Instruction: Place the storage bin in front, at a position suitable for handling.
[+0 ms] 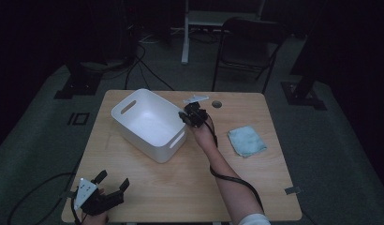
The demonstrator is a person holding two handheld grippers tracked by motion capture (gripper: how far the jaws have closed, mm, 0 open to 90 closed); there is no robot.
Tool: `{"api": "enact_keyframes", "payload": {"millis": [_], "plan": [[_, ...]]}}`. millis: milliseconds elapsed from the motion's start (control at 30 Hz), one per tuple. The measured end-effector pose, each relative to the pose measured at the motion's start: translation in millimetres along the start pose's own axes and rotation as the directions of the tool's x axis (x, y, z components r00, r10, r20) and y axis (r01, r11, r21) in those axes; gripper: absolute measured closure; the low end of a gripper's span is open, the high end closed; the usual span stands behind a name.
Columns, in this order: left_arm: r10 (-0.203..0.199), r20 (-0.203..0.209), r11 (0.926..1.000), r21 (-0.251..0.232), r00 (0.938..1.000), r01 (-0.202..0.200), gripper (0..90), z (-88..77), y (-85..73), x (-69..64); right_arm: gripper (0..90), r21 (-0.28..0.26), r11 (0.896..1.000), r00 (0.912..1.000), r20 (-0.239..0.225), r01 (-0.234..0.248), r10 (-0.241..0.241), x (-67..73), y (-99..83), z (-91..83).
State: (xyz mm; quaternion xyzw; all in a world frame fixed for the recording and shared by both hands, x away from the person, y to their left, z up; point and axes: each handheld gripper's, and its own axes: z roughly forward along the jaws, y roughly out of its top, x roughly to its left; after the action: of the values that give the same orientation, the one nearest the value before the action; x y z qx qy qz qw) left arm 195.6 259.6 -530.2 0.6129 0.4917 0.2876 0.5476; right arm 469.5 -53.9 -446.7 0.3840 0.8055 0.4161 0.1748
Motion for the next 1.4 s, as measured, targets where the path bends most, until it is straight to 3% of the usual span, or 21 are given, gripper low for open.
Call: {"api": "enact_keyframes", "payload": {"millis": [267,533,767,1000,1400], "plan": [[-0.008,0.005,1.0,0.0,1.0,0.008,4.2,0.2,-0.2,0.0,82.8,0.005,1.0,0.9999,-0.004,0.012,-0.012,-0.5,-2.7,-4.5],[0.034,-0.013,0.9994,0.007,0.9993,-0.034,4.4,-0.2,-0.5,-1.2,83.0,0.012,1.0,0.9997,-0.016,0.018,-0.018,-2.5,-6.3,-10.4],[0.005,-0.001,0.9987,-0.052,1.0,-0.005,4.4,-4.3,1.6,-3.3,82.9,0.004,1.0,0.9996,-0.02,0.017,-0.017,-4.7,-14.1,-19.7],[0.008,0.008,0.9991,-0.042,0.9999,-0.007,4.3,-2.5,0.8,-4.7,83.0,0.008,1.0,0.9995,-0.022,0.023,-0.023,-6.0,-19.8,-27.8],[-0.005,0.04,0.9974,-0.072,0.9992,0.008,4.3,-3.4,1.5,-6.2,83.0,0.004,1.0,0.9994,-0.027,0.02,-0.02,-8.9,-33.9,-46.0]]}}
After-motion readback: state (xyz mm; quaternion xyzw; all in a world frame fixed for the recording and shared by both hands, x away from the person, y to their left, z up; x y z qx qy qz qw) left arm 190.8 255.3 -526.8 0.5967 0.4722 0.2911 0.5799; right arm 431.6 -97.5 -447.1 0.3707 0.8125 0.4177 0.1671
